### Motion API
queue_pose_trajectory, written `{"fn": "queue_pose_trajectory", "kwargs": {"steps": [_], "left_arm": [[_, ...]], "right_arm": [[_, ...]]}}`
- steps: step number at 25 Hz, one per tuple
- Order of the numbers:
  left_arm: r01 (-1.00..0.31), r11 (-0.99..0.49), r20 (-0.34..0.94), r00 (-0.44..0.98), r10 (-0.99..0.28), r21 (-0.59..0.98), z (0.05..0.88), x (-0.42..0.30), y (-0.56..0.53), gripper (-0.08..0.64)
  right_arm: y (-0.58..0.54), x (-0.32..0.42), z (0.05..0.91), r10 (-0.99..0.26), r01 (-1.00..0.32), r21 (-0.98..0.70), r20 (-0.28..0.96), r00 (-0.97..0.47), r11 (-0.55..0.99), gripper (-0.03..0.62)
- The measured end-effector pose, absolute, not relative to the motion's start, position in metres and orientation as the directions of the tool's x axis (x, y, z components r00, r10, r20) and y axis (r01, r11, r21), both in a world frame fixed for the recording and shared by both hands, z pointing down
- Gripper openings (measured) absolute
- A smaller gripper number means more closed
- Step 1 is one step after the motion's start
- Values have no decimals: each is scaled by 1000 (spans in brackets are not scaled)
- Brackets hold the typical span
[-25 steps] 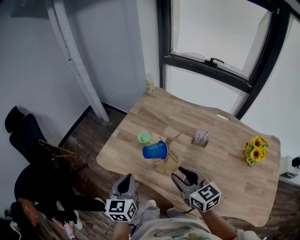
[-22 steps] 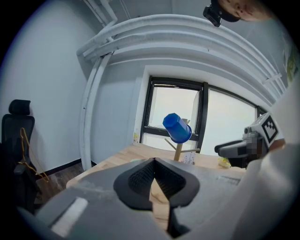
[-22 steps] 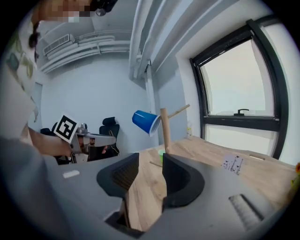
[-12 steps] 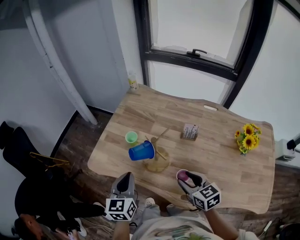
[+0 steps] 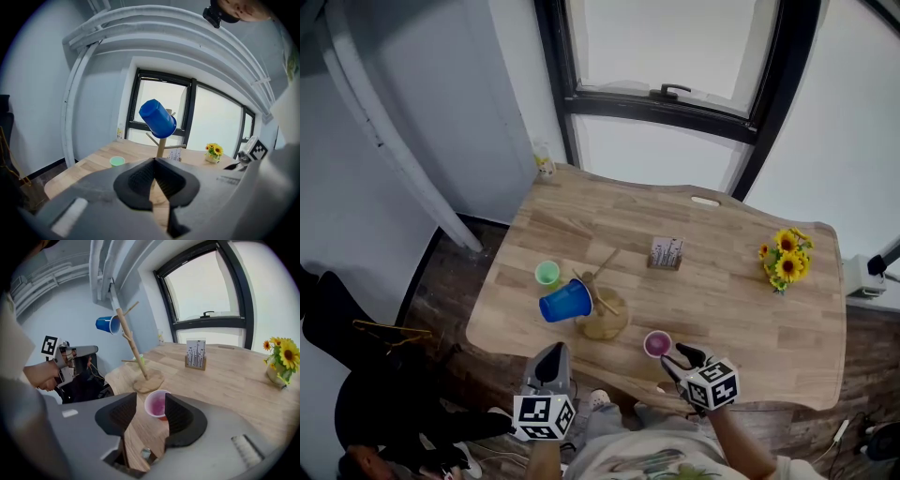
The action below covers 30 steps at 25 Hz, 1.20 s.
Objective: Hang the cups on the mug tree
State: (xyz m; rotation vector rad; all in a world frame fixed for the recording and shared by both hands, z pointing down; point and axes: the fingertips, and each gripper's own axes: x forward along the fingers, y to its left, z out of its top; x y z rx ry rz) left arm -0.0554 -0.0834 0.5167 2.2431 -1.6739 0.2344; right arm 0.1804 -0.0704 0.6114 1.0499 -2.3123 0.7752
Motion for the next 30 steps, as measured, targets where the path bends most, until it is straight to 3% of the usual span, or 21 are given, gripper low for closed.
{"fn": "queue_pose_trajectory", "kwargs": {"steps": [19,27,30], "left_arm": [[-953,-255,358,297,-885,161,527,-49,-78,5],[-956,-247,358,289,-888,161,528,-51,-76,5],[-956,-246,359,289,-888,162,529,-51,-76,5]], "right_arm": [[-83,192,668,-470,-716,-673,579,-666,185,163],[-84,190,675,-486,-637,-767,528,-696,78,39],[-83,189,678,-474,-636,-768,534,-700,75,21]]}}
